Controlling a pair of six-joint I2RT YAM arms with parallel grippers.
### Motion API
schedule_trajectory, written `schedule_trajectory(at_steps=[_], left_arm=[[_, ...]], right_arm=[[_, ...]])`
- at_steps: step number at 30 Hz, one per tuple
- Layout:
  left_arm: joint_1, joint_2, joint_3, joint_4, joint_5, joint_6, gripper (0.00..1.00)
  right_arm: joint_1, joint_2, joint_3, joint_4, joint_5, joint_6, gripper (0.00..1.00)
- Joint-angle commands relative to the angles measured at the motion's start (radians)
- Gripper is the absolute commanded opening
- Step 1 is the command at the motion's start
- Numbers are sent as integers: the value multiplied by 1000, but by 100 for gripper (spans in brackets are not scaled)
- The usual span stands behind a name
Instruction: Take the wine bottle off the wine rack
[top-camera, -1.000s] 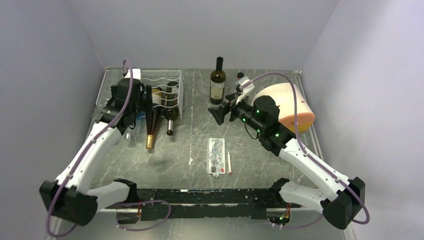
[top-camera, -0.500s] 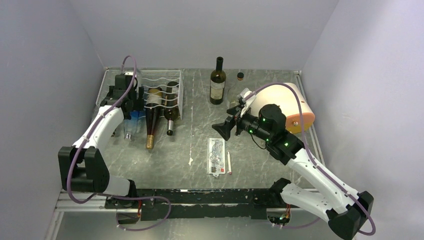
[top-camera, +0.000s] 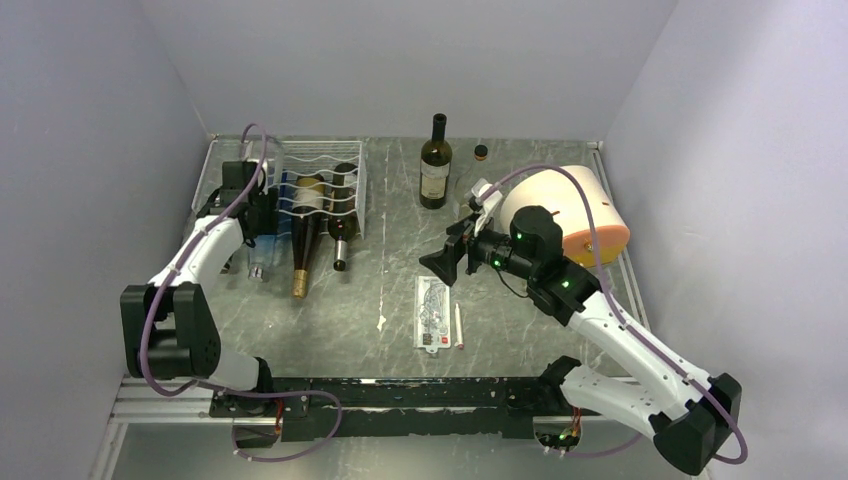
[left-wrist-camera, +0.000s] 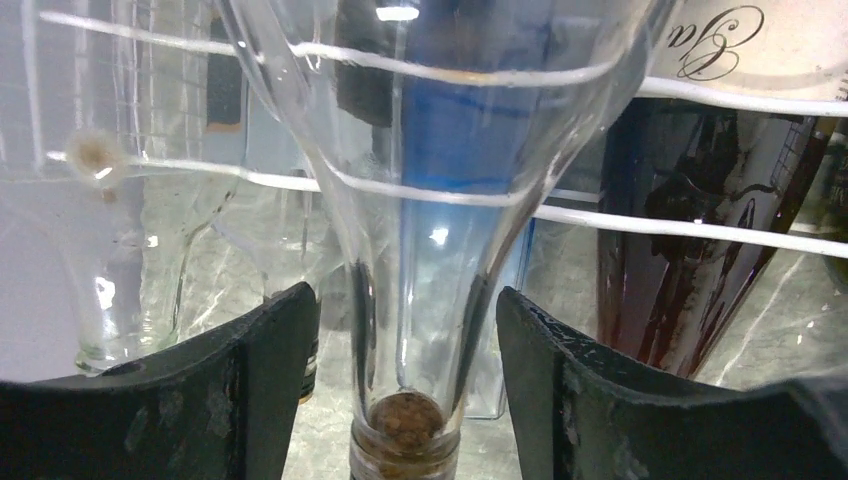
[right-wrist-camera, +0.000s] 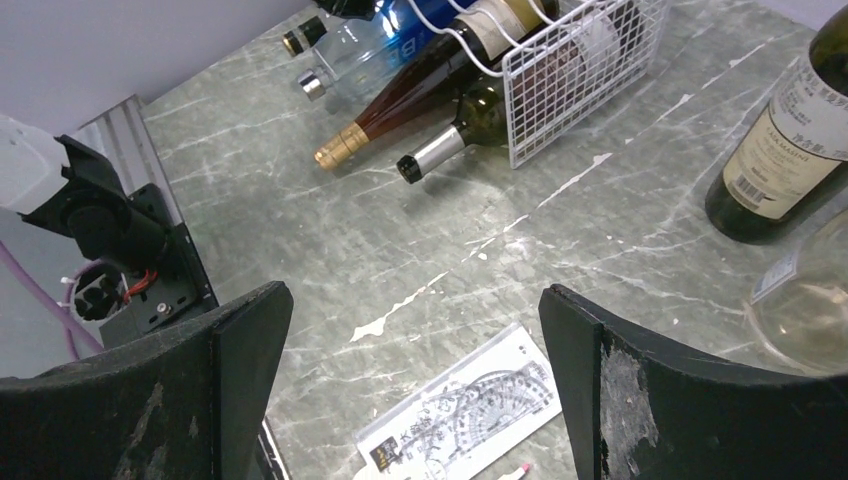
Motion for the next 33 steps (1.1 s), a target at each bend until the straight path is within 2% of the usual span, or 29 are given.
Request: schedule_trajectory(at_steps=[1, 6, 9, 12, 16, 22, 24, 27, 33], left_arm=[[31, -15, 34, 57, 114, 21, 70], [41, -16, 38, 65, 134, 22, 71], [56, 2, 67, 55, 175, 18, 69], [77, 14, 80, 50, 213, 8, 57], [96, 15, 94, 43, 261, -9, 47], [103, 18, 93, 26, 313, -20, 31], [105, 25, 95, 21, 329, -28, 34], [106, 57, 114, 4, 337, -31, 50], [119, 70, 125, -1, 363, -38, 52]], right_arm=[[6, 17, -16, 32, -40, 22, 100], [5, 64, 17, 14, -30, 39, 100], [5, 72, 29, -5, -15, 68, 100], [6, 57, 20, -10, 6, 126, 100], [6, 21, 10, -25, 12, 187, 100], [6, -22, 42, -108, 74, 173, 100], [6, -27, 39, -115, 112, 161, 100], [5, -21, 49, -112, 105, 156, 100], [6, -49, 46, -103, 103, 163, 100]])
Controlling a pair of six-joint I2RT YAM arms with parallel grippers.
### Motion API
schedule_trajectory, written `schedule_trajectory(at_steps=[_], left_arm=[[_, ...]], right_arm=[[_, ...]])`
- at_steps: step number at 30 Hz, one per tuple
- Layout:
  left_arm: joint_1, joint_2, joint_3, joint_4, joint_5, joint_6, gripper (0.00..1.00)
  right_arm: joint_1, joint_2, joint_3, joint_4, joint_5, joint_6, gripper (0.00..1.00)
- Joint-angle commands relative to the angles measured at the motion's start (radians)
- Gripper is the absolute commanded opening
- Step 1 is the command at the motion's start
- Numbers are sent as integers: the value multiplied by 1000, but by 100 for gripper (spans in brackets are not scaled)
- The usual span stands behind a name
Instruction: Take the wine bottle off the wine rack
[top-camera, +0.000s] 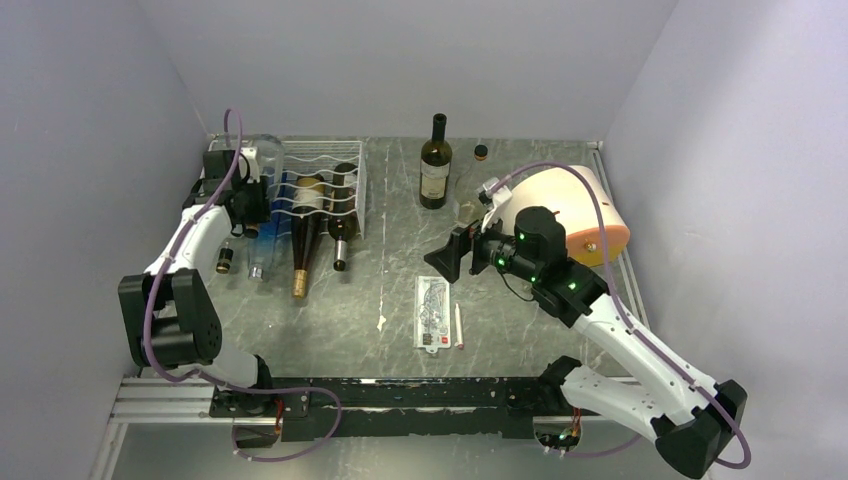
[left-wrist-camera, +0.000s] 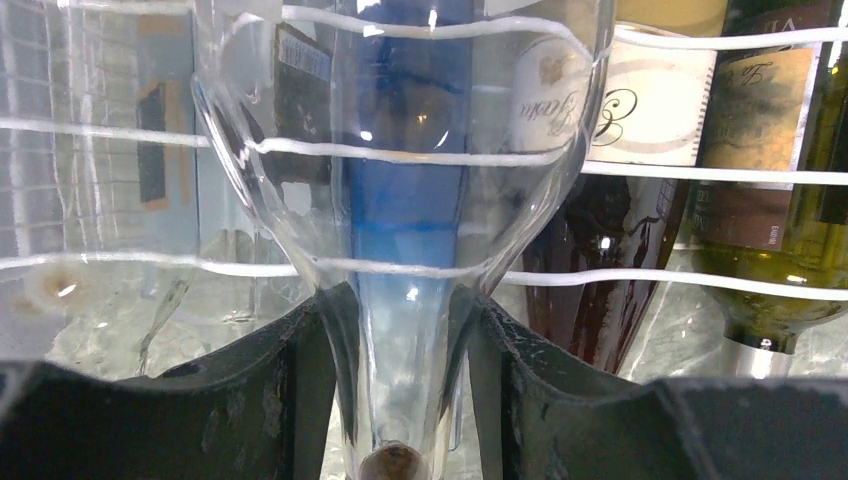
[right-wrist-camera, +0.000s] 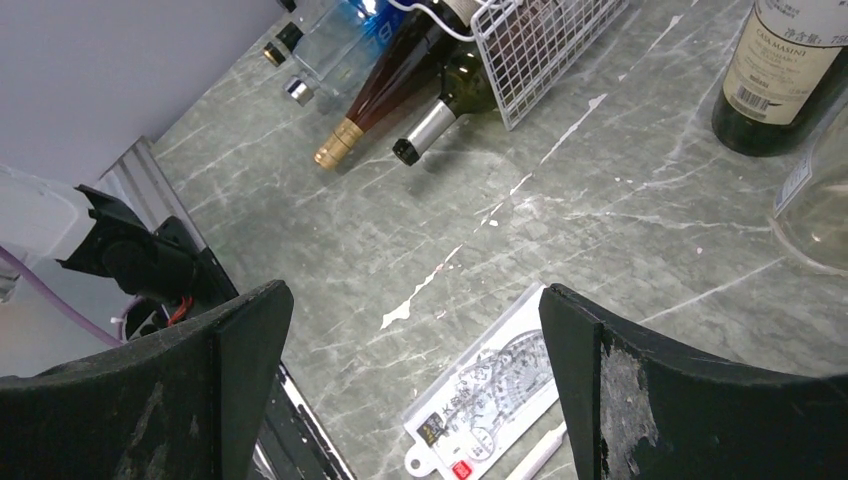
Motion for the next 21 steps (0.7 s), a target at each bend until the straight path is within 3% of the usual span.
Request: schedule_trajectory(at_steps=[1, 14, 21], left_arm=[[16, 5, 31, 3, 68, -17, 52], [28, 19, 28, -6, 80, -24, 60], [36, 29, 33, -29, 85, -24, 41]], right_arm=[[5, -37, 11, 5, 29, 1, 100], [4, -35, 3, -1, 18, -13, 100], [5, -29, -4, -1, 22, -25, 100]])
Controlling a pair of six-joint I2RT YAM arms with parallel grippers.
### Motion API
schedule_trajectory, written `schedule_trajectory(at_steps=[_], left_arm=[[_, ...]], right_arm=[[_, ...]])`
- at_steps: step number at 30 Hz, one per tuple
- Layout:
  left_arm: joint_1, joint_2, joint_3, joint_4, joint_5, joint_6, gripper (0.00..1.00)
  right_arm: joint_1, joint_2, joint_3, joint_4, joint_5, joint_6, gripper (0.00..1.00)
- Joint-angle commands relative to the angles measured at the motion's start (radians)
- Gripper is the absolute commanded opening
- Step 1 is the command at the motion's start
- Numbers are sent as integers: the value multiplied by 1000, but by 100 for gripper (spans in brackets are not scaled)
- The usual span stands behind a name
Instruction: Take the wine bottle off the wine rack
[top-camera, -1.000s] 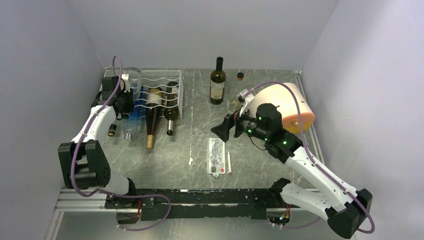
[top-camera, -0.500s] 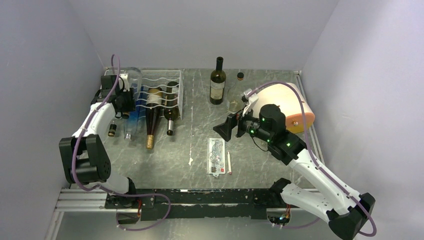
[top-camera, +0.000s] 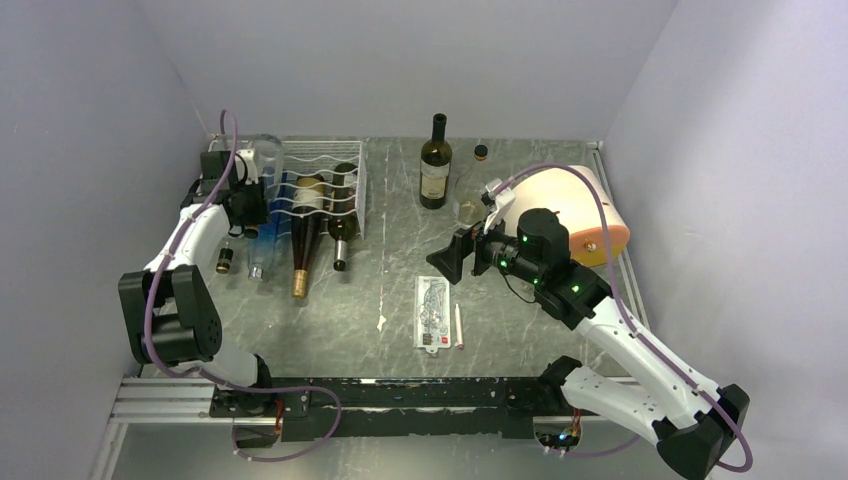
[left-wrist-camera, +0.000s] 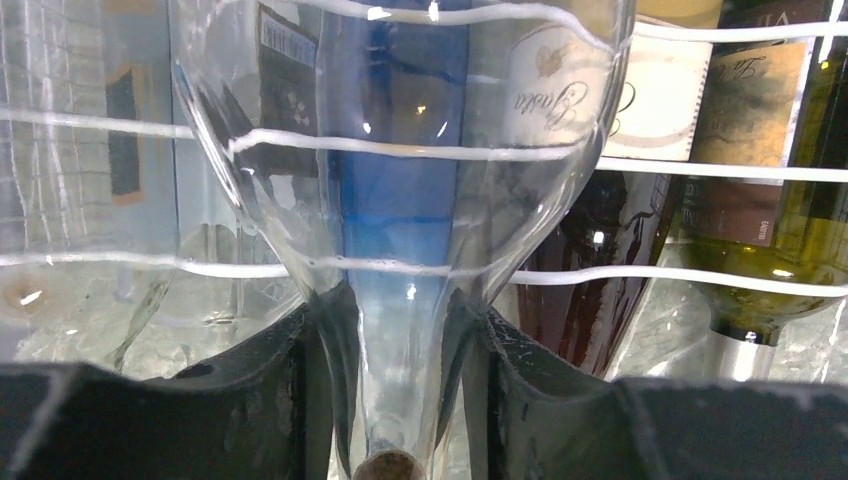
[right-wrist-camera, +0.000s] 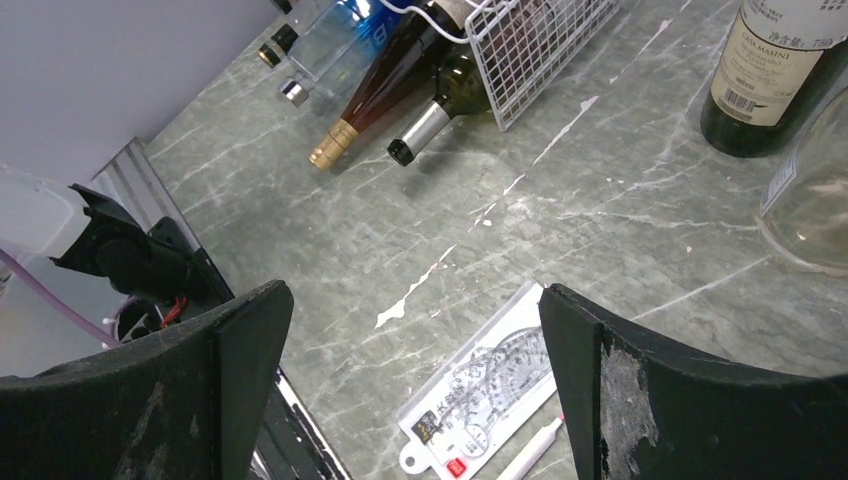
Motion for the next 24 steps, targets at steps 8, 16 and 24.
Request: schedule_trajectory(at_steps=[8, 16, 24], left_arm=[[17, -71, -3, 30, 132, -27, 9], [17, -121, 29, 4, 221, -128, 7], [77, -145, -9, 4, 464, -278, 7]], right_arm=[[5, -15, 26, -18, 17, -29, 100], [4, -21, 62, -72, 60, -37, 100], [3, -14, 59, -73, 60, -19, 100]])
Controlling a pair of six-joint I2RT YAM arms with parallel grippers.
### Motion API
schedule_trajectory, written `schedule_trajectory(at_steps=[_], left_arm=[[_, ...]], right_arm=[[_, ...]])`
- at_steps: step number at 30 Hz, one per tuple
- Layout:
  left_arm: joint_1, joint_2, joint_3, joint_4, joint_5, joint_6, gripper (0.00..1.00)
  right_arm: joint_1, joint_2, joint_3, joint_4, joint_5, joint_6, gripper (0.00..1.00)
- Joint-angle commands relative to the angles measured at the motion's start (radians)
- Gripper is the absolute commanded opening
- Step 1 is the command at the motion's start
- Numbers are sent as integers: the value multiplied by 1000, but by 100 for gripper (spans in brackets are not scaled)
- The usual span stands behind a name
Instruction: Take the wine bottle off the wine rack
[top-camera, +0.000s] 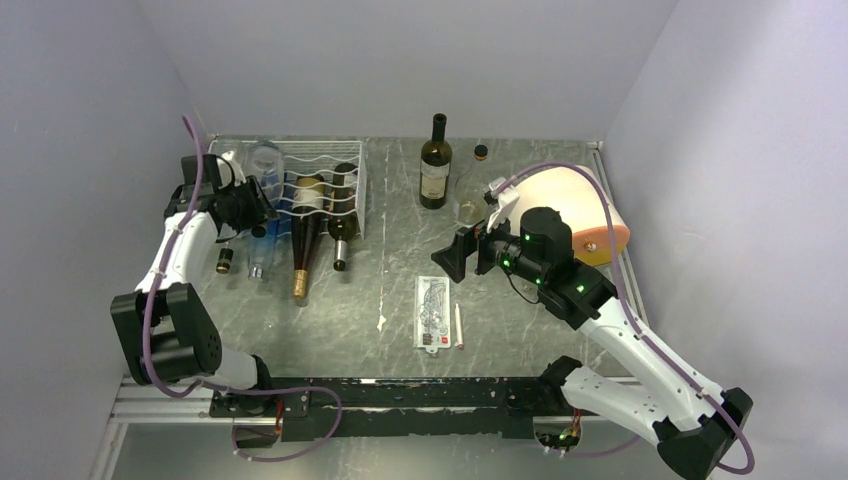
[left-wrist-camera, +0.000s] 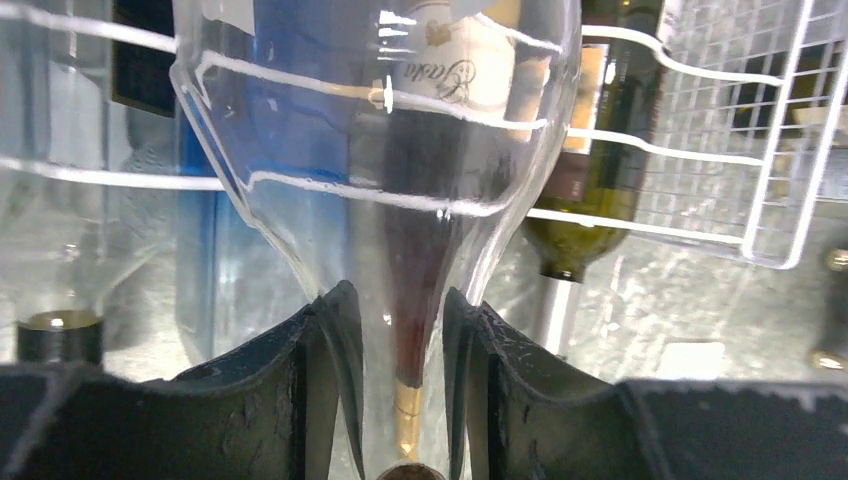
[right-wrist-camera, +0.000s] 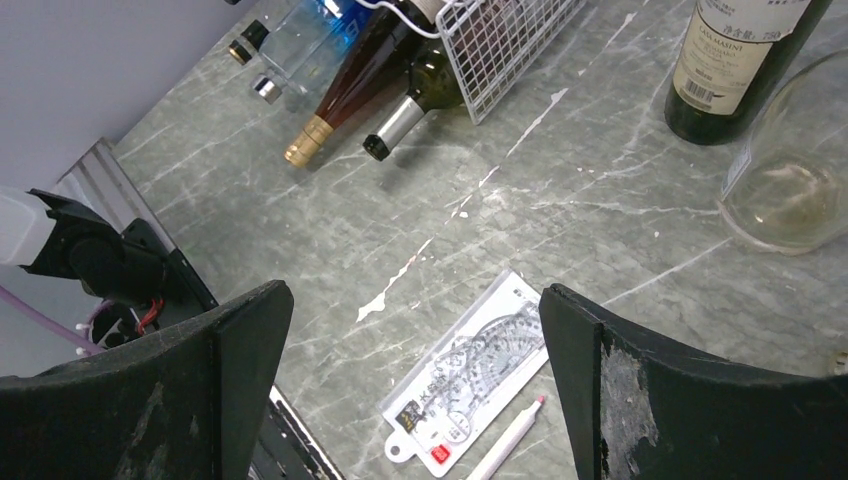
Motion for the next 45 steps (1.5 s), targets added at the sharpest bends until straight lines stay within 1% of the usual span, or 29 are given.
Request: schedule_trajectory(at_steps=[1, 7, 8, 11, 19, 22, 26, 30, 45], left_arm=[[34, -54, 0, 82, 259, -96, 7], [76, -65, -37, 158, 398, -169, 7], [86, -66, -43, 168, 414, -208, 7], [117, -66, -66, 204, 481, -252, 7], [169, -85, -141, 364, 665, -393, 7], [177, -91, -150, 387, 692, -425, 7], [193, -111, -184, 472, 740, -500, 7], [197, -147, -209, 541, 759, -562, 7], [196, -250, -272, 695, 823, -734, 7]], right_arm=[[4, -4, 25, -8, 10, 5, 100], [4, 0, 26, -6, 19, -1, 100], [4, 1, 25, -7, 18, -1, 100], [5, 5, 26, -10, 18, -2, 100], [4, 16, 26, -11, 23, -6, 100], [4, 15, 21, -6, 21, -5, 100], [5, 17, 17, -10, 23, -1, 100], [4, 16, 15, -10, 22, 1, 100], [4, 22, 3, 1, 10, 18, 100]])
